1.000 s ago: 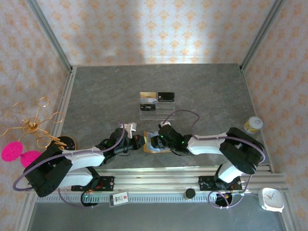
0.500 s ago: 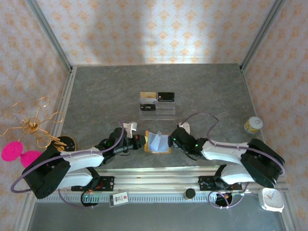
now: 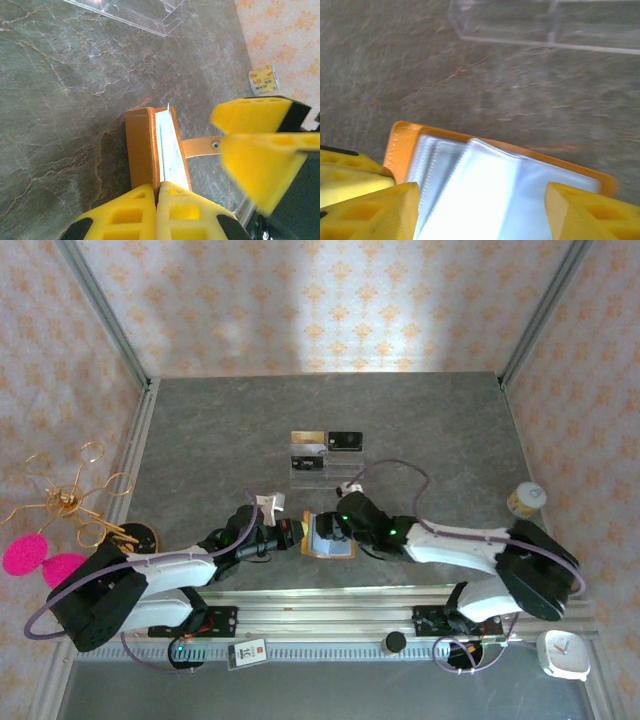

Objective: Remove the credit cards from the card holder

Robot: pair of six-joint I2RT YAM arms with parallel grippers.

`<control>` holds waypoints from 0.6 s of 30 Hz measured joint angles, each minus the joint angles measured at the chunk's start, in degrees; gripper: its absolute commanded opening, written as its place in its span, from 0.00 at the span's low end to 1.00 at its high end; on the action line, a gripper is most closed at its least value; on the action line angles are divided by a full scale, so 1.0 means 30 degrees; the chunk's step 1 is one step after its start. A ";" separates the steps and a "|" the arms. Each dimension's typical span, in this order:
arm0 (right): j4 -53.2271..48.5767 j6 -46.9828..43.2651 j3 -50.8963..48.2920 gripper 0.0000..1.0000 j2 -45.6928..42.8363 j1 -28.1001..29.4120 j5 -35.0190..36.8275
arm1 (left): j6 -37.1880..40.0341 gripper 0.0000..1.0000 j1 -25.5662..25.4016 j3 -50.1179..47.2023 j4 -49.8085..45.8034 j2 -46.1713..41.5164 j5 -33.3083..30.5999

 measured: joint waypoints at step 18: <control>0.0903 0.0867 -0.1260 0.68 0.0240 0.0080 0.1064 | -0.0080 0.00 0.0029 -0.0284 0.0379 0.0321 -0.0015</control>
